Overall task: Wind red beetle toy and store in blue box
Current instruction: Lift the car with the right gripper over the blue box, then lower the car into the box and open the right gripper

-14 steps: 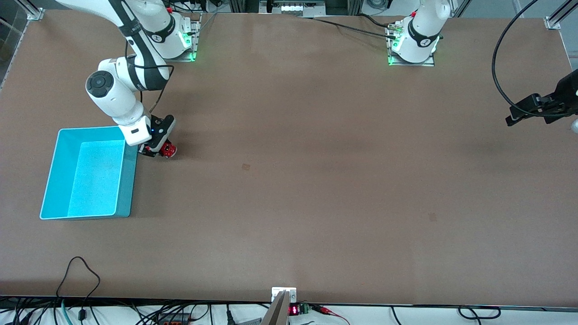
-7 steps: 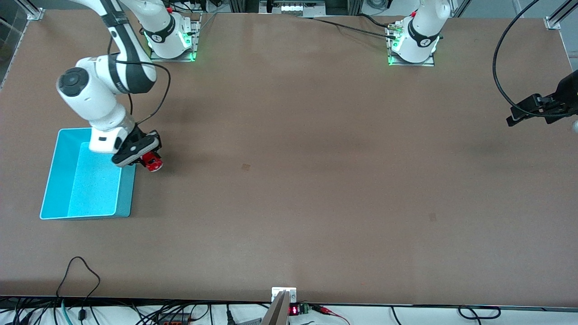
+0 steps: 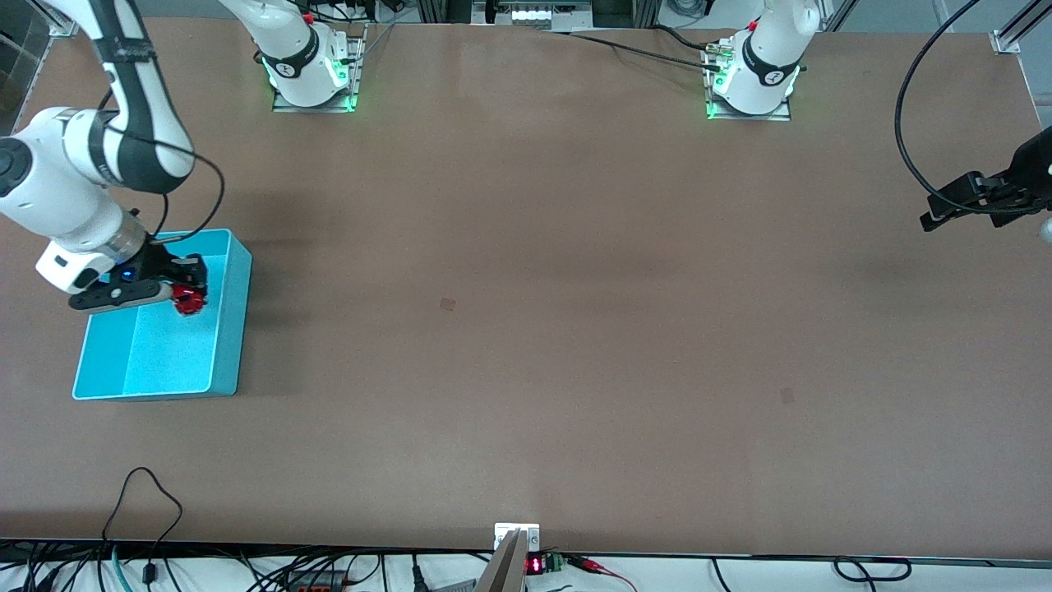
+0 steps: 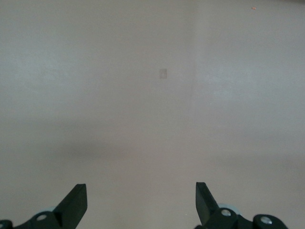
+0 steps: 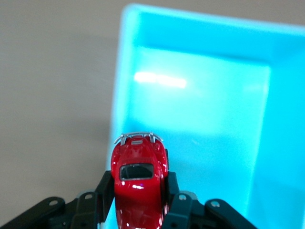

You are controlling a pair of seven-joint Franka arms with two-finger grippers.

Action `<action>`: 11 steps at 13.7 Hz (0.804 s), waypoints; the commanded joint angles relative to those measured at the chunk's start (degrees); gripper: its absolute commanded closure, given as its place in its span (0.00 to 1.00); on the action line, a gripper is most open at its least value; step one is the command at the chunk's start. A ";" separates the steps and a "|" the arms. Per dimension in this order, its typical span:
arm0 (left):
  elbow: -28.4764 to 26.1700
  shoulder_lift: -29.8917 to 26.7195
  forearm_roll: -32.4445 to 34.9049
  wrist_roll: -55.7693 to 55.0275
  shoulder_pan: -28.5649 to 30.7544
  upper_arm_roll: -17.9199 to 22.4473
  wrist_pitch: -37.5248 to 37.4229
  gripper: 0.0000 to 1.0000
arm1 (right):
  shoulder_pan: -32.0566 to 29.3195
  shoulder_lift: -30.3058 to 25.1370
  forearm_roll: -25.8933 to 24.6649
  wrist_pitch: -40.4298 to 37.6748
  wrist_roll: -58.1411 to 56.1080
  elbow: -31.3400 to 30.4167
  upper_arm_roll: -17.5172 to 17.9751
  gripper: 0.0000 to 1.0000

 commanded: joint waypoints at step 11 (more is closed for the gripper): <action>-0.64 -1.30 -0.16 0.09 0.17 -0.97 0.12 0.00 | -4.55 11.44 0.43 -0.64 7.42 0.48 -3.16 0.93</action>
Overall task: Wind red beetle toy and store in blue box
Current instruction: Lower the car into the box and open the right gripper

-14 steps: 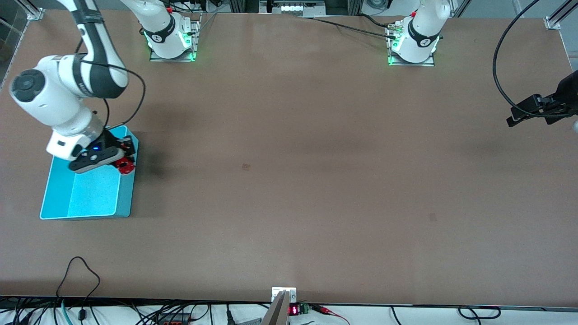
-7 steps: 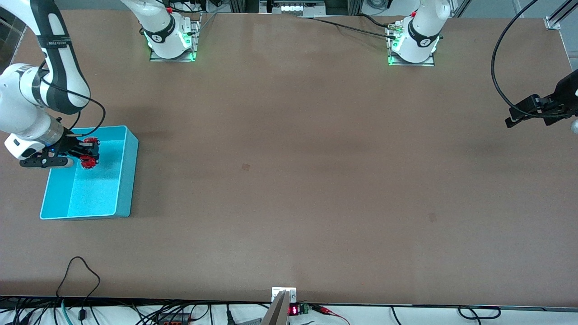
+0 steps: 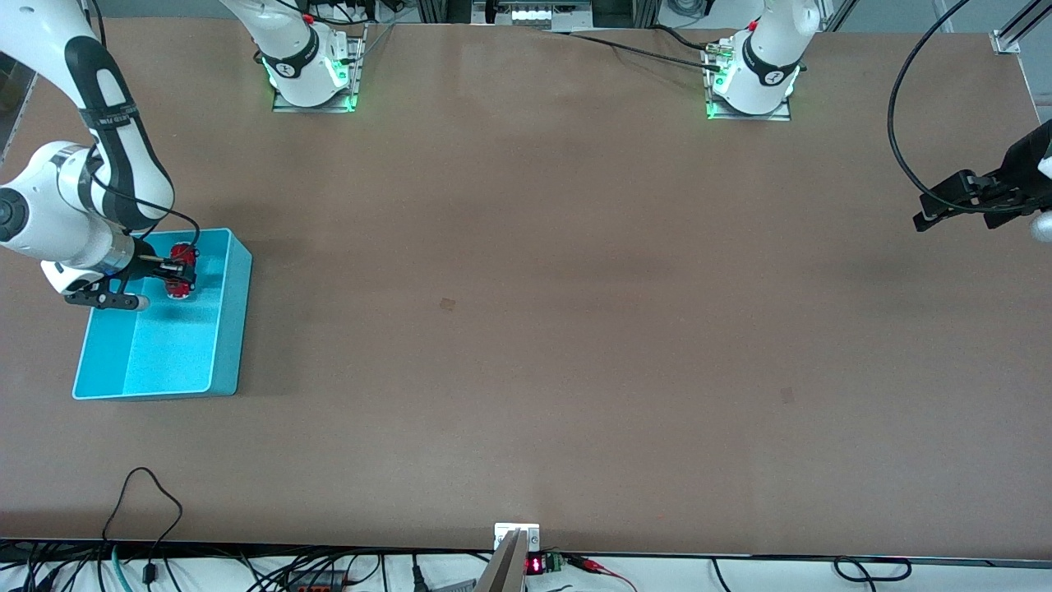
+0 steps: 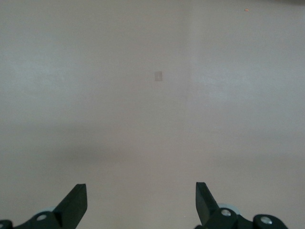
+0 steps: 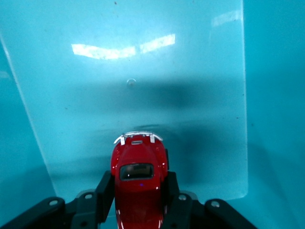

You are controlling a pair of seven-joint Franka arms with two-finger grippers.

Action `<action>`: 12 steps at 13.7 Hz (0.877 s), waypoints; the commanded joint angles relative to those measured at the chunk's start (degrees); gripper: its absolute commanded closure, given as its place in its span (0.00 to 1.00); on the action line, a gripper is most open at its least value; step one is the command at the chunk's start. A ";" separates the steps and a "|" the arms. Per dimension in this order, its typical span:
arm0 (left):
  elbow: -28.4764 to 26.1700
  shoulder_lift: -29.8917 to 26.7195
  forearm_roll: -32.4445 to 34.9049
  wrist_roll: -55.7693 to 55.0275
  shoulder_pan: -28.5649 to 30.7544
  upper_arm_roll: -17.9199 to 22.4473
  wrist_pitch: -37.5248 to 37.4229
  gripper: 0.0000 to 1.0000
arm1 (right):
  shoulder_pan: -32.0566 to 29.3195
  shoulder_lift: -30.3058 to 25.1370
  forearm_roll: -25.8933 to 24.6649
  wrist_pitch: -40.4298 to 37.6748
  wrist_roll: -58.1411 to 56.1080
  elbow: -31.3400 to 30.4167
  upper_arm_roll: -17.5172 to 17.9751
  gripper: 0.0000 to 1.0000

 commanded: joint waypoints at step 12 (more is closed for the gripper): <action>-0.64 -0.97 -0.16 0.14 0.21 -0.04 -0.07 0.00 | -0.26 -7.21 0.15 -7.47 -0.56 4.64 0.86 0.00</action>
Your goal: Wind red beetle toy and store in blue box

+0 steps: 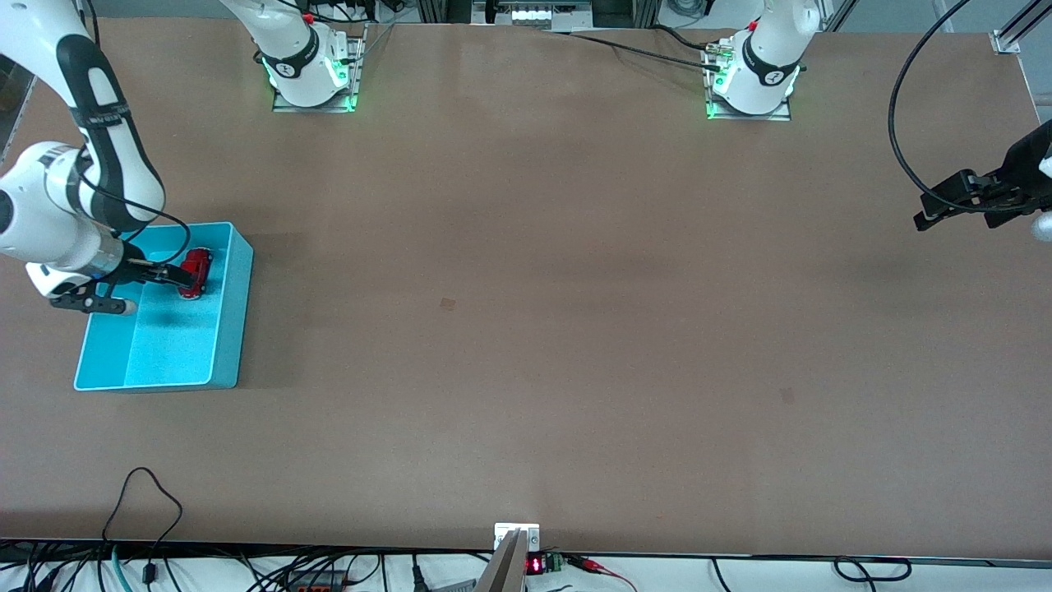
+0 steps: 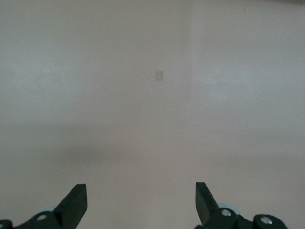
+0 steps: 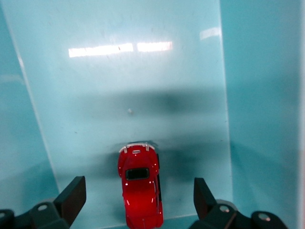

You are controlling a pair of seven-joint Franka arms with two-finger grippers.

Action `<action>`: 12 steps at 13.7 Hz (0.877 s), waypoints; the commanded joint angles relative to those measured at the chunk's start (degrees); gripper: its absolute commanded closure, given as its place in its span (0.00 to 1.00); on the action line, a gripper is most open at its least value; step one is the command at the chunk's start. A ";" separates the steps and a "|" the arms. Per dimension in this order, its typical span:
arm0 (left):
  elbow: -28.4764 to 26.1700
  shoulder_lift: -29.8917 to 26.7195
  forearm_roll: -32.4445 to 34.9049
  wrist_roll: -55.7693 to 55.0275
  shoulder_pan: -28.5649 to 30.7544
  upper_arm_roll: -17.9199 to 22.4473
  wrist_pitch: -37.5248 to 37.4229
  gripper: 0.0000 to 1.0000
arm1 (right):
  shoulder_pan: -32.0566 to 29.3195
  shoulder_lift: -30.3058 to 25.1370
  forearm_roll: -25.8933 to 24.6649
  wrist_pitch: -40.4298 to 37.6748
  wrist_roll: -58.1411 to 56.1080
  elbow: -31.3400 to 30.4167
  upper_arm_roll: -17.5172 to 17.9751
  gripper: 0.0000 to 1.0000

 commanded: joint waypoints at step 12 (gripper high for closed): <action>-0.56 -0.97 -0.16 0.05 0.16 -0.06 -0.04 0.00 | 8.65 -15.77 -0.11 -46.47 0.01 27.64 2.24 0.00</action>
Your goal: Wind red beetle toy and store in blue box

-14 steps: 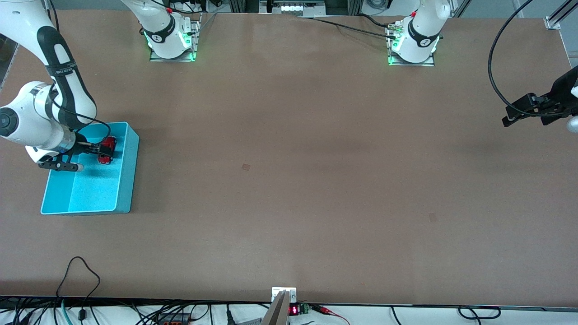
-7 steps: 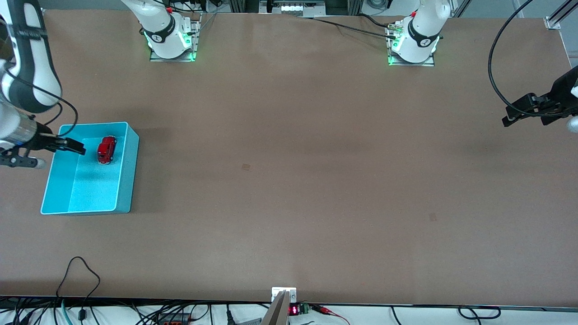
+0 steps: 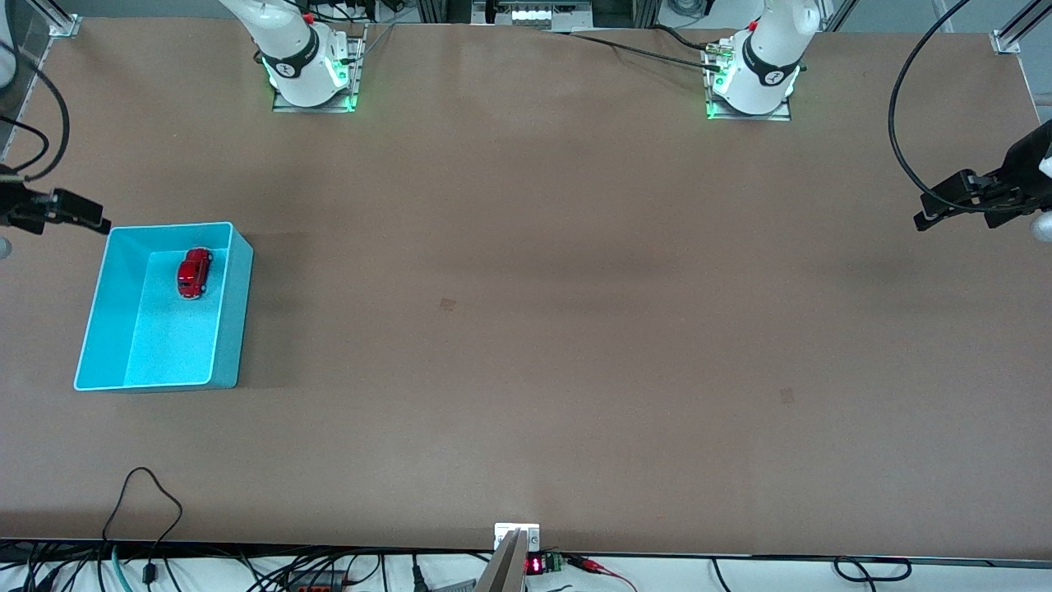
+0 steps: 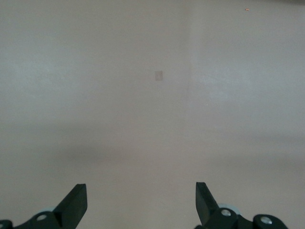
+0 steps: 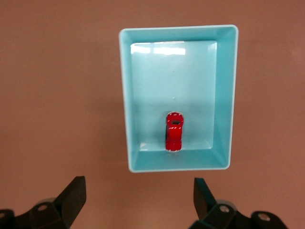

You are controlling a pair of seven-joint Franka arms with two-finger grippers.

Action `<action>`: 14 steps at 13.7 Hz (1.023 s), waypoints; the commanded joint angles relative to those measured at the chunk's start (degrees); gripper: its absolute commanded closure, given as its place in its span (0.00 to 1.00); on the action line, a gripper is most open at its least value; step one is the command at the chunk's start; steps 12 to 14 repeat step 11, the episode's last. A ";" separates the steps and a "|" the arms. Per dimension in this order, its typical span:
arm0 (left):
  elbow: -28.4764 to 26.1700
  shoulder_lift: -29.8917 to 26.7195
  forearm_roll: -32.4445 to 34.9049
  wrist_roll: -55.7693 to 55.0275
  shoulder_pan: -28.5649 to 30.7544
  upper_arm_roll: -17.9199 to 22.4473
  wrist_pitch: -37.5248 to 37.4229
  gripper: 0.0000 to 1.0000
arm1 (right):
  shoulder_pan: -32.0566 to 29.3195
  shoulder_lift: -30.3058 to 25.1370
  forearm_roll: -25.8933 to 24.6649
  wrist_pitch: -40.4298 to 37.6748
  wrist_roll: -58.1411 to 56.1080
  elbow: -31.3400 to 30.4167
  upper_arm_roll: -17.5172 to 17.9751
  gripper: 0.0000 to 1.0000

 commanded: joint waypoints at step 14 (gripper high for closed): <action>-0.55 -1.15 -0.07 0.14 0.07 -1.47 -1.27 0.00 | 3.46 -1.86 0.69 -6.61 -0.08 4.94 -2.12 0.00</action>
